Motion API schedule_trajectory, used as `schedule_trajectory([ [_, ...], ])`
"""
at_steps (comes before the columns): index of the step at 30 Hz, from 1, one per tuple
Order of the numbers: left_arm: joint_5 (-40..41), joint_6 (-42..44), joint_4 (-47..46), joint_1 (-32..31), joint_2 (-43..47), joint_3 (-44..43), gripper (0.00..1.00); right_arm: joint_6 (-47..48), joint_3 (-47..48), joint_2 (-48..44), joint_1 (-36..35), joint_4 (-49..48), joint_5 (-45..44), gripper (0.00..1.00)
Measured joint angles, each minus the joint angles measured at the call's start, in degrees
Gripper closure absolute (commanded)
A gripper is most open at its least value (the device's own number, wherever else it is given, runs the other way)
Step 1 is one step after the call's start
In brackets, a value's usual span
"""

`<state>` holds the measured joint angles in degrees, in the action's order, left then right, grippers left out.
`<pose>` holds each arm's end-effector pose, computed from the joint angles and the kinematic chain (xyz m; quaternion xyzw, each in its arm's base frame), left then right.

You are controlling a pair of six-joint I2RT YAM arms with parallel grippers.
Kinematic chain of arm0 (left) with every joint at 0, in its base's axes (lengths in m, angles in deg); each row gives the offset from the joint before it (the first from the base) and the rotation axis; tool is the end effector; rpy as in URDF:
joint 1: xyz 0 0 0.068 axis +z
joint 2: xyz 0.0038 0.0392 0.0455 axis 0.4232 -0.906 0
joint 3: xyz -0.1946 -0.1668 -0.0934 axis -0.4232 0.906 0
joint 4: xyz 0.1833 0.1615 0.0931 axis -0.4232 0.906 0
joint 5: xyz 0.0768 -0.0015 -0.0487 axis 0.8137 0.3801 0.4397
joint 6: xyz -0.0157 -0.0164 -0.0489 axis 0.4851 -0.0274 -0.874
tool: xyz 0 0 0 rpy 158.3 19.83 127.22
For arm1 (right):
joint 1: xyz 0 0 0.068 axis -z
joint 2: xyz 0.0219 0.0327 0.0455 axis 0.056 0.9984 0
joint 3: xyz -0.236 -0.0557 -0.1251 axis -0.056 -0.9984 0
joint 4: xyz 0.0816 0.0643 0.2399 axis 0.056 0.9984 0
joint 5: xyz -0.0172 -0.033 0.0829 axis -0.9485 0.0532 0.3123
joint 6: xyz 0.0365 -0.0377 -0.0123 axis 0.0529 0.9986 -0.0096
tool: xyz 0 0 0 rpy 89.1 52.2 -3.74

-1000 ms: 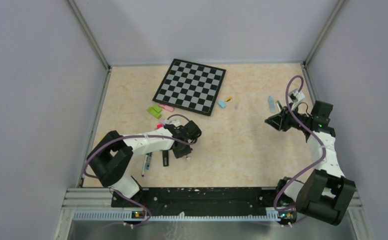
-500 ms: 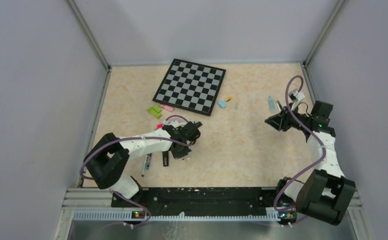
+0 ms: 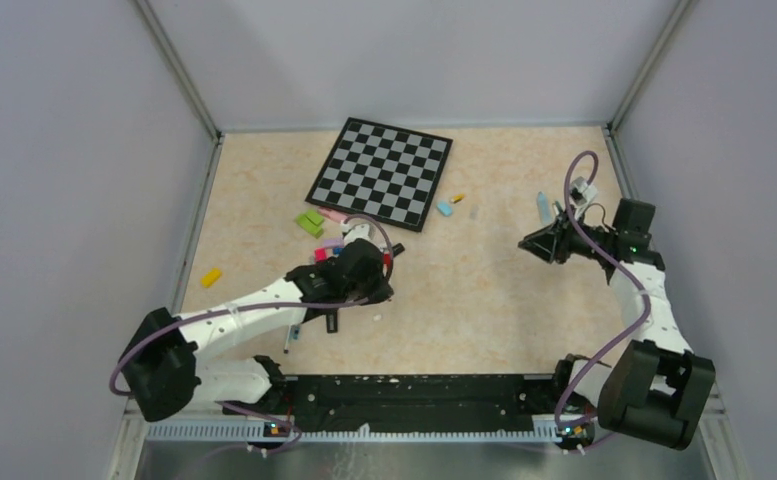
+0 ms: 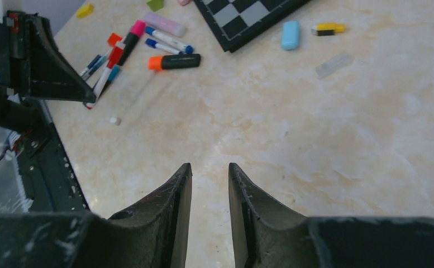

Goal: Open the pen caps
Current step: Pick up the pen from the center of the board.

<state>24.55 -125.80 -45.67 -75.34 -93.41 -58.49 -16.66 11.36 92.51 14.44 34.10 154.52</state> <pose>0.1665 -0.1897 0.2205 -0.0689 0.9422 -0.1934 0.2648 0.2183 -0.0357 0.2500 -0.2105 0.7749 0.3712 0.4663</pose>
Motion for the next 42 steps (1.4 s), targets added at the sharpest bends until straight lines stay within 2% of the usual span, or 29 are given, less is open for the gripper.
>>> schedule_trajectory([
  [4,-8.61,8.92,-23.65,-0.02,6.27,9.79,1.0,-2.99,-1.05,0.57,-5.79,-3.82,4.48,0.63],
  [7,-13.97,13.16,-41.55,-0.04,5.97,16.0,1.0,-7.41,-3.87,0.98,-10.62,-9.75,8.22,0.59],
  [11,-20.46,15.56,-58.55,-0.04,-0.5,15.85,1.0,-15.82,-7.69,1.05,-13.92,-19.74,11.8,0.56],
  [16,-24.98,15.65,-71.3,-1.07,-8.68,11.54,1.0,-27.89,-10.36,1.03,-14.58,-32.59,13.27,0.53],
  [25,-25.94,14.29,-81.83,-3.82,-16.65,7.72,1.0,-44.63,-11.41,0.74,-15.04,-46.58,11.56,0.53],
  [33,-25.77,12.59,-84.02,-5.05,-20.48,5.57,1.0,-49.37,-12.5,0.63,-17.66,-51.71,11.06,0.55],
  [36,-25.79,12.26,-84.17,-5.55,-21.42,4.52,1.0,-49.7,-12.85,0.63,-18.82,-52.35,10.64,0.63],
  [39,-25.81,11.78,-84.65,-5.97,-22.12,3.87,0.99,-49.92,-12.87,0.63,-19.17,-52.41,9.81,0.84],
  [40,-25.81,11.72,-84.8,-6.08,-22.36,3.69,0.98,-50.12,-12.87,0.63,-19.32,-52.41,9.57,0.95],
  [41,-25.59,11.61,-84.76,-6.12,-22.67,3.5,0.94,-50.23,-12.87,0.63,-19.52,-52.37,9.64,1.0],
  [42,-25.46,11.58,-84.76,-6.1,-22.97,3.45,0.9,-50.16,-12.87,0.61,-19.74,-52.39,9.64,1.0],
])
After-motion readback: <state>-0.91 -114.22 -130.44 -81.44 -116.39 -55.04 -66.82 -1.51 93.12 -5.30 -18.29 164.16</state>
